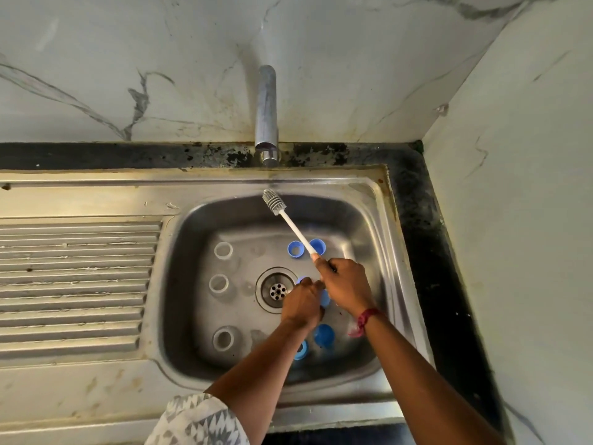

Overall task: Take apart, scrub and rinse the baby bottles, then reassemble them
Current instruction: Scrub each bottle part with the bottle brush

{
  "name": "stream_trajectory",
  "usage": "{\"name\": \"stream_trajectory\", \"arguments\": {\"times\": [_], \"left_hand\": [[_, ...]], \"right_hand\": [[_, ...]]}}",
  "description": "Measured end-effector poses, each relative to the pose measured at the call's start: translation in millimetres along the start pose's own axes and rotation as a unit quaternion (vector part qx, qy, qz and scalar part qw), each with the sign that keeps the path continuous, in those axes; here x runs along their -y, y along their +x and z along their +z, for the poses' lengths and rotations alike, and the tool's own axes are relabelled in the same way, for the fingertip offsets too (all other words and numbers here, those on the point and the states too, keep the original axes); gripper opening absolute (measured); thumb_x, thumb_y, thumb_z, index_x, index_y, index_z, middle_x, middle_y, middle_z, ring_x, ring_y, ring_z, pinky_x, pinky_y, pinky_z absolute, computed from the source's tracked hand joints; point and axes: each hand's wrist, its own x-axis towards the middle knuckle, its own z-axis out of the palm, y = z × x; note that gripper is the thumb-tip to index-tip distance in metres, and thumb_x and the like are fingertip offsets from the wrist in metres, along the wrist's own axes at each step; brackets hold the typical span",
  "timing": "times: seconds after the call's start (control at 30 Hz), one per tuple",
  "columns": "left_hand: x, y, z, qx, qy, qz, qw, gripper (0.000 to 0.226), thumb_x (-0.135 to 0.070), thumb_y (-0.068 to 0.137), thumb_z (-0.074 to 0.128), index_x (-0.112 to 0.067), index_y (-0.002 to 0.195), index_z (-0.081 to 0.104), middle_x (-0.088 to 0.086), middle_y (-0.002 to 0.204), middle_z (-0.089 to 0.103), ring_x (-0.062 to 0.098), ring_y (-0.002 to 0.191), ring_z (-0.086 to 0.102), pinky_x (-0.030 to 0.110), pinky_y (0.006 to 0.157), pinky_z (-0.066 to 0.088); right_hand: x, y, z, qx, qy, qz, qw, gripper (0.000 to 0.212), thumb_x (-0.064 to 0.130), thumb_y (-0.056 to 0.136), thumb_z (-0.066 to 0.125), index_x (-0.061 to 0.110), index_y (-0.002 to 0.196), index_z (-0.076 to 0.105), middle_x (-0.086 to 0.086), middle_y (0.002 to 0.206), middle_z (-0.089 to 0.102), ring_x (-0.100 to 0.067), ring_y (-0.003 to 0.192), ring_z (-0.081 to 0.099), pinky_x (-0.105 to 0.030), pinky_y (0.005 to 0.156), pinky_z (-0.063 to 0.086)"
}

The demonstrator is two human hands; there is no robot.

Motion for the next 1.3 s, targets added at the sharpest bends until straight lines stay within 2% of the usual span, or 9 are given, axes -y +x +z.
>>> {"name": "stream_trajectory", "arguments": {"times": [0.13,0.27,0.33,0.43,0.53,0.6,0.97,1.1,1.3], "left_hand": [[-6,-5,0,-0.011,-0.029,-0.005,0.999,0.033,-0.025,0.079,0.072,-0.019,0.109,0.061,0.001,0.1,0.059,0.02,0.088,0.063,0.035,0.075,0.056],[-11,-15,-8,-0.026,-0.189,-0.105,0.976,0.023,-0.029,0.071,0.071,-0.021,0.089,0.059,-0.004,0.085,0.064,0.015,0.077,0.06,0.027,0.064,0.048],[-8,-22,-21,-0.019,-0.379,-0.191,0.905,0.021,-0.026,0.072,0.072,-0.019,0.086,0.059,-0.001,0.084,0.067,0.019,0.078,0.063,0.032,0.067,0.052],[-1,-40,-50,0.017,-0.653,-0.258,0.712,0.021,-0.012,0.086,0.069,-0.011,0.103,0.057,0.011,0.097,0.069,0.024,0.086,0.067,0.037,0.075,0.056],[9,-54,-77,-0.023,-0.714,-0.25,0.654,0.024,-0.015,0.088,0.066,-0.005,0.11,0.06,0.013,0.081,0.067,0.022,0.07,0.063,0.039,0.074,0.055],[15,-57,-94,-0.06,-0.724,-0.25,0.64,0.024,-0.02,0.091,0.065,-0.005,0.108,0.06,0.01,0.071,0.063,0.02,0.063,0.06,0.038,0.07,0.056],[58,-83,-188,-0.276,-0.787,-0.17,0.525,0.035,-0.024,0.101,0.052,-0.007,0.131,0.044,0.023,0.104,0.061,0.029,0.076,0.066,0.033,0.058,0.06],[63,-96,-201,-0.292,-0.79,-0.142,0.52,0.02,-0.02,0.1,0.053,-0.013,0.118,0.047,0.018,0.095,0.066,0.025,0.073,0.069,0.039,0.073,0.058],[64,-112,-210,-0.283,-0.776,-0.115,0.551,0.008,-0.02,0.099,0.057,-0.017,0.103,0.051,0.014,0.095,0.066,0.024,0.076,0.067,0.034,0.066,0.057]], "right_hand": [[-6,-7,-11,-0.012,0.016,0.012,1.0,0.064,0.061,0.093,0.05,0.005,0.064,0.06,-0.008,0.061,0.062,-0.025,0.062,0.06,-0.037,0.062,0.051],[-9,-17,-24,-0.032,0.015,0.011,0.999,0.064,0.06,0.094,0.049,0.003,0.069,0.064,-0.011,0.068,0.066,-0.025,0.068,0.062,-0.033,0.062,0.049],[-10,-23,-26,-0.04,0.029,0.013,0.999,0.064,0.059,0.094,0.05,0.003,0.068,0.064,-0.013,0.068,0.066,-0.027,0.069,0.062,-0.037,0.066,0.051],[-13,-31,-24,-0.036,0.038,0.018,0.998,0.066,0.063,0.092,0.048,0.006,0.065,0.063,-0.01,0.064,0.066,-0.028,0.065,0.062,-0.041,0.065,0.052],[-10,-42,-24,-0.017,0.025,0.012,0.999,0.066,0.062,0.094,0.046,0.005,0.067,0.063,-0.01,0.066,0.066,-0.027,0.067,0.062,-0.037,0.064,0.05],[-9,-47,-21,-0.006,0.013,0.005,1.0,0.065,0.061,0.095,0.045,0.004,0.069,0.064,-0.01,0.065,0.065,-0.027,0.067,0.062,-0.035,0.063,0.049],[19,-79,-15,0.059,-0.039,-0.11,0.991,0.059,0.061,0.092,0.043,0.013,0.059,0.051,0.001,0.052,0.052,-0.014,0.053,0.047,-0.031,0.059,0.041],[29,-95,-11,0.052,-0.04,-0.154,0.986,0.057,0.064,0.089,0.048,0.021,0.055,0.034,0.004,0.045,0.038,-0.01,0.047,0.032,-0.031,0.053,0.035],[50,-107,-10,0.002,-0.151,-0.181,0.972,0.057,0.071,0.089,0.037,0.022,0.065,0.051,0.002,0.051,0.053,-0.009,0.046,0.047,-0.025,0.05,0.041]]}}
